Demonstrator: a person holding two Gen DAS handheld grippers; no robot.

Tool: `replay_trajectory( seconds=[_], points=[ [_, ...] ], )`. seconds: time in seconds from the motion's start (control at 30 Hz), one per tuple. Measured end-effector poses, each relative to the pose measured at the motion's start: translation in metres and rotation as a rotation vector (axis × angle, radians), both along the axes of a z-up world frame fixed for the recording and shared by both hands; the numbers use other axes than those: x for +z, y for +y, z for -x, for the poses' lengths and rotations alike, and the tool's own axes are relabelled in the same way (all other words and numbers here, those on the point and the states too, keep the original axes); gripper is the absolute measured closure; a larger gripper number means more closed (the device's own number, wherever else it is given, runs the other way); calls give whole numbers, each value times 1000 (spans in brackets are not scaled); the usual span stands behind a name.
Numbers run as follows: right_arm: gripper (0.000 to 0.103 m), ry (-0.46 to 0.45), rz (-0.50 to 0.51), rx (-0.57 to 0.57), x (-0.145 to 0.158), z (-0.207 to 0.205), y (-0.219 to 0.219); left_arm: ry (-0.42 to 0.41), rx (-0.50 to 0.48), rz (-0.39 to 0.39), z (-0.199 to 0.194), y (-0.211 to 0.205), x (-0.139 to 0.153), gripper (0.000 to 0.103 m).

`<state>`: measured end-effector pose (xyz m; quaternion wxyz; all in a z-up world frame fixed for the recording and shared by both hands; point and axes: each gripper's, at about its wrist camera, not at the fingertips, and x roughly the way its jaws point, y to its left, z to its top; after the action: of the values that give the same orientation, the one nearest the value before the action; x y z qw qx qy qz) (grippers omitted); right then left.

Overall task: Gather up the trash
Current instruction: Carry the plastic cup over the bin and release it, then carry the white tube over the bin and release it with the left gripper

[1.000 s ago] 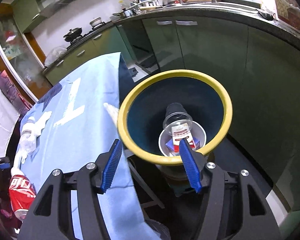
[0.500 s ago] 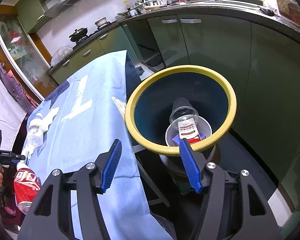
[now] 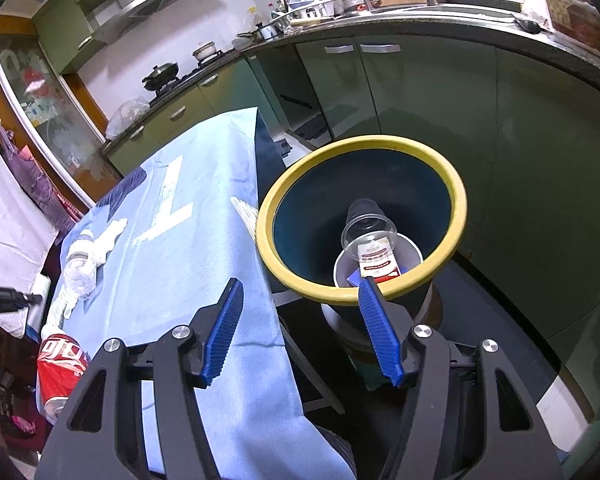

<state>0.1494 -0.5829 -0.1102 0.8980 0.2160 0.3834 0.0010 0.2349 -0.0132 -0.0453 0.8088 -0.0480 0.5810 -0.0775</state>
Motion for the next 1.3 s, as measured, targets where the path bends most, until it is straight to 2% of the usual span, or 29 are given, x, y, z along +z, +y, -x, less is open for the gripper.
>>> replay_trajectory(
  seconds=[0.13, 0.23, 0.33, 0.43, 0.57, 0.63, 0.77, 0.8, 0.83, 0.87, 0.93, 1.0, 1.13, 1.23, 1.3],
  points=[
    [43, -24, -9, -32, 5, 14, -10, -69, -141, -9, 0, -57, 36, 83],
    [43, -36, -10, -55, 7, 28, -20, -91, -307, -9, -1, -132, 54, 83],
    [43, -40, -10, -86, 7, 41, -31, -91, -445, 2, -1, -205, 58, 83],
    [43, -47, -30, -130, 4, 58, -48, -66, -600, 18, -3, -299, 47, 83],
    [43, -59, -71, -191, 0, 79, -70, -38, -715, 1, -9, -392, 20, 83],
    [43, -58, -85, -207, -4, 87, -77, -40, -753, -24, -15, -438, 2, 83],
    [43, -47, -115, -234, -13, 95, -88, -19, -786, -54, -29, -500, -35, 78],
    [43, -45, -121, -238, -14, 97, -89, -7, -797, -49, -32, -510, -43, 70],
    [43, -41, -130, -244, -17, 98, -92, 6, -805, -53, -35, -519, -52, 53],
    [43, -37, -136, -246, -20, 97, -93, 20, -811, -66, -37, -528, -62, 45],
    [43, -30, -145, -243, -23, 95, -95, 19, -800, -77, -45, -534, -69, 43],
    [43, -27, -148, -229, -24, 94, -92, 20, -802, -45, -47, -529, -62, 43],
    [42, -22, -150, -196, -24, 86, -85, -87, -818, 54, -40, -492, -15, 43],
    [42, -21, -142, -139, -17, 75, -71, -231, -780, 166, -27, -426, 39, 40],
    [39, -20, -129, -80, -8, 62, -54, -300, -739, 209, -20, -386, 61, 36]
  ],
)
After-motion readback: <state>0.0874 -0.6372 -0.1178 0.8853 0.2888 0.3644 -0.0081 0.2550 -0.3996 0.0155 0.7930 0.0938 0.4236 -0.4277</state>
